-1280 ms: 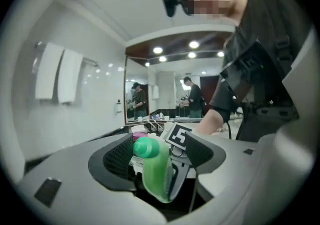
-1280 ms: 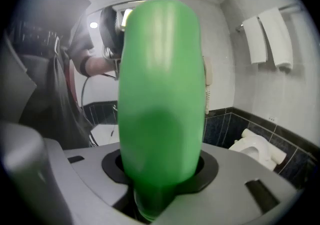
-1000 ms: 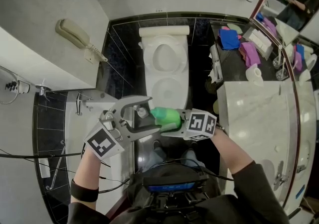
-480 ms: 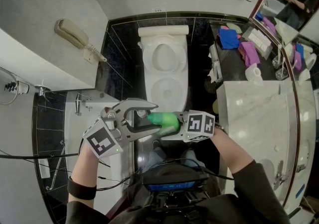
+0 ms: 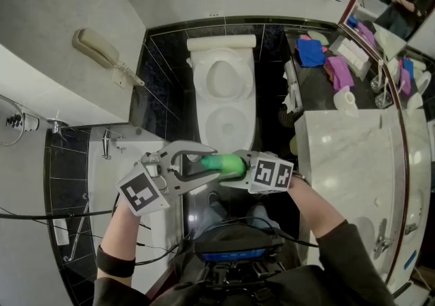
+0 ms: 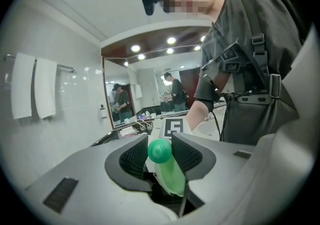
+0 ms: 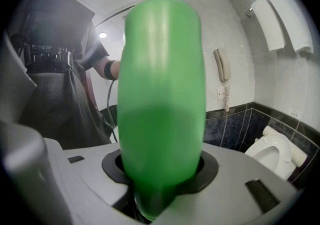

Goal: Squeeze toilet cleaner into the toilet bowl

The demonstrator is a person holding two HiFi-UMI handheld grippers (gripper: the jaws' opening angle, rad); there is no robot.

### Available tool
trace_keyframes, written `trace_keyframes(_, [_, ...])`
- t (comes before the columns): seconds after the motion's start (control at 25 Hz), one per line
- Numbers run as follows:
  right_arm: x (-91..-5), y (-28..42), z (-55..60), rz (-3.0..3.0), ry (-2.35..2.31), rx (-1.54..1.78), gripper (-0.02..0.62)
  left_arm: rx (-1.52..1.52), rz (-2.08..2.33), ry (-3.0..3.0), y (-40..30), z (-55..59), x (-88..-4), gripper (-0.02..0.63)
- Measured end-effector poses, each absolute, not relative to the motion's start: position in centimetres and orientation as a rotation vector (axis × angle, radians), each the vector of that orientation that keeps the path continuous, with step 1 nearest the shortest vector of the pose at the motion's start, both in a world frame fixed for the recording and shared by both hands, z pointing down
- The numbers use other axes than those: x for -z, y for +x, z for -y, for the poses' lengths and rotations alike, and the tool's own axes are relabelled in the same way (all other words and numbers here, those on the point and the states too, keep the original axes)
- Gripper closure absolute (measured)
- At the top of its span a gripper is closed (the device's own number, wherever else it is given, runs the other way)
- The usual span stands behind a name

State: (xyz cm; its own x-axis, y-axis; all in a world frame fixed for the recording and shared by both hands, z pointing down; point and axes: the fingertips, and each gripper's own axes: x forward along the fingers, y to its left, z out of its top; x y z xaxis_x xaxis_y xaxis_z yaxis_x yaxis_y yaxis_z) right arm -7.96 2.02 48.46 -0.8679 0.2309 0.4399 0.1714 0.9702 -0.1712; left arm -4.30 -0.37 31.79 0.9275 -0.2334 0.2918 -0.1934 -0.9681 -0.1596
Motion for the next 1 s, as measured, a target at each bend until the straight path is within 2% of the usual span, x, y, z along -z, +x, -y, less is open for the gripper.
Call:
trace_keyframes(0.72, [-49.9,-5.0,6.7,2.45,0.434,0.556,0.407,0.192,-0.983,-3.594,-6.0,2.3,-35.5,0.453])
trace_keyframes(1.0, [-50.4,-4.9,6.6,2.448,0.427,0.538,0.407,0.189,-0.976,-3.539,-5.9,2.1,-35.8,0.449])
